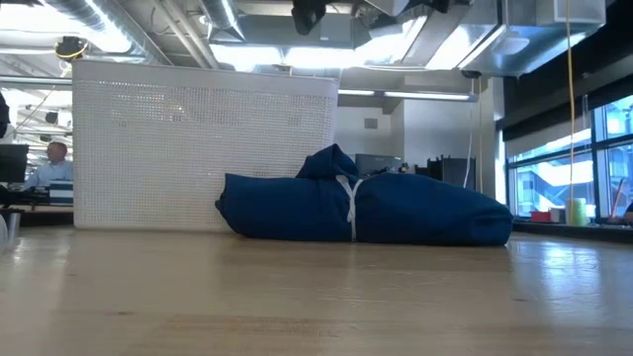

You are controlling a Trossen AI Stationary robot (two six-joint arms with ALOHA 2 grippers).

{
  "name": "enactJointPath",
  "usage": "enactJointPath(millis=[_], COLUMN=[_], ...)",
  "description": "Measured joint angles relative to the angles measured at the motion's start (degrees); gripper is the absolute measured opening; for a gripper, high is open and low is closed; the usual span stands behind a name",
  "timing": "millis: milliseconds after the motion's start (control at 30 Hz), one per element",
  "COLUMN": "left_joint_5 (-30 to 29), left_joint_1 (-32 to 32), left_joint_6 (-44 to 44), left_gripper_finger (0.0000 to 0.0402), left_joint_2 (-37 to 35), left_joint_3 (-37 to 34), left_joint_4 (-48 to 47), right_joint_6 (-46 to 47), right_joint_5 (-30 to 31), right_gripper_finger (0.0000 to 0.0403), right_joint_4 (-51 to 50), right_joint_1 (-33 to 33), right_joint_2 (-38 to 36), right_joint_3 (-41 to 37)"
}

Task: Pick & place medical supplies in basket/bin
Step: Put the white pill bottle into the white container

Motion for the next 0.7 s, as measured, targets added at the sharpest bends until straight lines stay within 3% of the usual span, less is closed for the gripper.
enactJointPath(millis=[533,700], left_joint_5=[-0.14,0.04], left_joint_1=[0.40,0.40], left_joint_6=[-0.11,0.08], left_gripper_finger=[0.0164,0.0165], left_joint_2=[0.02,0.09], left_joint_3=[0.00,0.00], left_joint_4=[0.54,0.90], right_joint_6=[-0.44,-2.24], right_joint_5=[-0.99,-2.14], right_gripper_finger=[0.0177,0.0208], right_joint_4=[-0.24,-1.61], right_joint_1=[-0.03,-0.32], right_joint_2=[-0.02,-0.31], right_joint_3=[0.00,0.13])
